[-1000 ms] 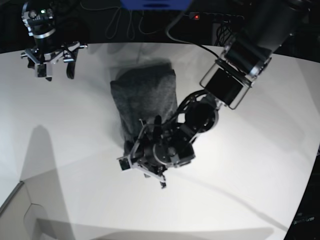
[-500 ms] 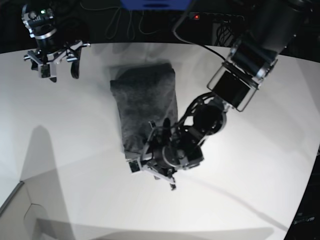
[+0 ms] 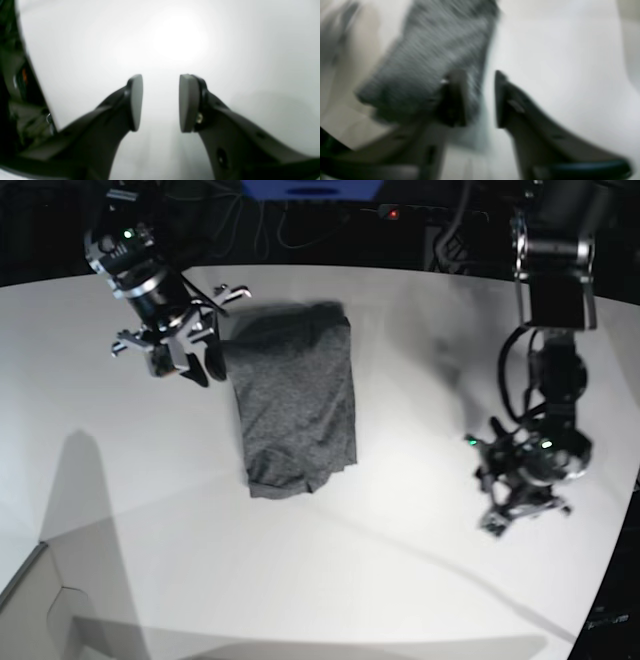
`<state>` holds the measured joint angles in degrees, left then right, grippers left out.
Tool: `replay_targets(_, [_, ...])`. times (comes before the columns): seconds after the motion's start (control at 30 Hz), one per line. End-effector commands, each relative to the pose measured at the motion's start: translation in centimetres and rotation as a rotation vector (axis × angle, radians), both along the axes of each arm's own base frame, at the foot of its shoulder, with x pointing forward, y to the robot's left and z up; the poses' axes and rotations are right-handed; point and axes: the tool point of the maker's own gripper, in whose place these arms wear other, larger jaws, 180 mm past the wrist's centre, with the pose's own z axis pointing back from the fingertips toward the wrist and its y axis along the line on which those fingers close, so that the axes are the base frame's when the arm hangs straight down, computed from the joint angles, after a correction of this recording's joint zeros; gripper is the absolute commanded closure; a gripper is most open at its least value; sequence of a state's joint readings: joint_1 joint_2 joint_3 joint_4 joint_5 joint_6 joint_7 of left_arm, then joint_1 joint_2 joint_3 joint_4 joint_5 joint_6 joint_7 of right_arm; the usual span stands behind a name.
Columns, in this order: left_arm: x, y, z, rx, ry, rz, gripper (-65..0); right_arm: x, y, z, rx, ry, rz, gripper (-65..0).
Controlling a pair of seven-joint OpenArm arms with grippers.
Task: Layout the t-shirt on the table in an organized manner, then fold the t-shirt properly
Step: 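Press the folded shirt's collar end flat with the right gripper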
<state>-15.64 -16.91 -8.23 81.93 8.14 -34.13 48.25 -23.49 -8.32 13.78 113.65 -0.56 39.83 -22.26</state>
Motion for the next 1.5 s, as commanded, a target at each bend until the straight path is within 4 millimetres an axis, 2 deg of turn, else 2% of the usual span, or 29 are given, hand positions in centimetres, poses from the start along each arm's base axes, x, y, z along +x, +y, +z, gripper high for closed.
replay_targets(0.0, [0.0, 1.5, 1.4, -0.003, -0.049, 0.035, -23.3, 0.5, 0.6, 0.8, 0.03, -0.038, 0.009, -3.5])
replay_targets(0.03, [-1.2, 2.8, 0.8, -0.007, -0.037, 0.072, -23.3, 0.7, 1.1, 0.8, 0.038, -0.039, 0.022, 0.0])
replay_targets(0.1, [-3.8, 5.6, -0.2, 0.001, -0.016, 0.145, -23.3, 0.6, 2.3, 0.9, 0.053, -0.041, 0.051, 0.0])
replay_targets(0.17, [-5.8, 7.4, -1.1, 0.003, 0.009, 0.197, -23.3, 0.5, 3.3, 0.7, 0.067, -0.034, 0.075, 0.0])
replay_targets(0.27, [-8.0, 9.2, -2.1, 0.003, 0.035, 0.252, -23.3, 0.3, 4.3, -0.7, 0.092, 0.005, 0.099, 0.0])
replay_targets(0.37, [-9.7, 10.5, -2.8, 0.004, 0.058, 0.294, -23.3, -0.5, 5.4, -3.2, 0.122, 0.075, 0.121, 0.0])
replay_targets(0.53, [-10.0, 11.0, -2.7, 0.008, 0.057, 0.306, -23.3, -0.9, 5.8, -6.4, 0.142, 0.161, 0.128, 0.0])
replay_targets(0.67, [-10.3, 11.6, -2.5, 0.005, 0.05, 0.329, -23.3, -2.3, 5.5, -7.4, 0.13, 0.197, 0.136, 0.0])
replay_targets(0.77, [-10.2, 11.5, -2.6, 0.002, 0.051, 0.328, -23.3, -2.1, 5.2, -5.7, 0.129, 0.136, 0.13, 0.0])
replay_targets(0.97, [-10.1, 11.2, -2.7, -0.001, 0.052, 0.322, -23.3, -1.0, 4.6, -0.7, 0.095, -0.005, 0.128, 0.0])
replay_targets(1.1, [-10.2, 11.2, -2.7, -0.002, 0.053, 0.322, -23.3, 0.6, 4.7, 0.4, 0.093, -0.053, 0.131, 0.0])
replay_targets(1.23, [-10.2, 11.3, -2.7, -0.002, 0.054, 0.325, -23.3, 2.1, 4.9, -0.3, 0.107, -0.049, 0.134, 0.0])
replay_targets(1.47, [-11.4, 11.5, -3.5, 0.006, 0.08, 0.33, -23.3, 1.3, 5.6, -4.7, 0.146, 0.071, 0.136, 0.0])
